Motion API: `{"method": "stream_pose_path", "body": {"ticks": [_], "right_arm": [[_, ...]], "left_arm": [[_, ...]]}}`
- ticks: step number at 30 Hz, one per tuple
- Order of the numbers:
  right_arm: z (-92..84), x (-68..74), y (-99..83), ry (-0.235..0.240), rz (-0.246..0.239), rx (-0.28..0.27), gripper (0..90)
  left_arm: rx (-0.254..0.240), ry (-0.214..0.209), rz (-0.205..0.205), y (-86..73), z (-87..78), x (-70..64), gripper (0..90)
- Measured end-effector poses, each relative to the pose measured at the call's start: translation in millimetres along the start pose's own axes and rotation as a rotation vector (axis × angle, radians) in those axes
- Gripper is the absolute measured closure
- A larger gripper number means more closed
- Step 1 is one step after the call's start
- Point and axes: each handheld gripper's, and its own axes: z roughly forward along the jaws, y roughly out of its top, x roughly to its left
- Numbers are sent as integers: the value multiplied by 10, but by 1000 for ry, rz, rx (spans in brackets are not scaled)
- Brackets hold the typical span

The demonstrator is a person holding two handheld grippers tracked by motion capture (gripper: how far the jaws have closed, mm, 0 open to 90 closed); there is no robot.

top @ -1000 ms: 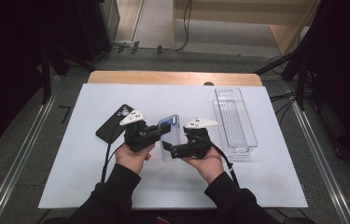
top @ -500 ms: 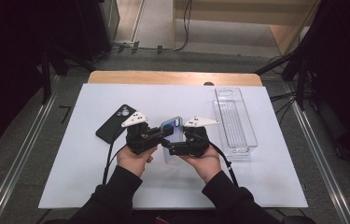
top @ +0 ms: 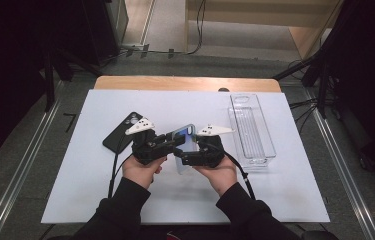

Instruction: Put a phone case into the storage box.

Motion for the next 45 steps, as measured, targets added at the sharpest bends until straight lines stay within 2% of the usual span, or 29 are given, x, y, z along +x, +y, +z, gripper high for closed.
{"method": "stream_pose_path", "body": {"ticks": [8,13,16,19,24,27,34,39,43,45], "right_arm": [[1,-139,-17,-45,14,20,155],[-26,-222,-8,-56,21,19,155],[-31,-255,-3,-40,29,23,155],[-52,-322,3,-33,29,27,155],[-98,-357,14,-33,23,22,155],[-134,-374,26,-31,17,14,155],[-192,-429,72,-17,13,11,155],[-247,-444,99,-11,12,2,155],[-274,-452,118,-7,2,7,155],[-287,-456,125,-3,-4,12,155]], "left_arm": [[33,-5,-16,14,-58,8,501],[80,-52,-47,1,-39,70,375],[116,-64,-49,-13,-32,98,350],[134,-71,-35,-13,-55,115,325],[162,-94,-31,-8,-123,167,325],[181,-95,-5,-17,-163,197,325],[308,-109,39,-108,-192,272,324],[352,-83,79,-175,-224,282,324],[376,-86,83,-229,-246,318,324],[393,-71,90,-266,-256,336,324]]}}
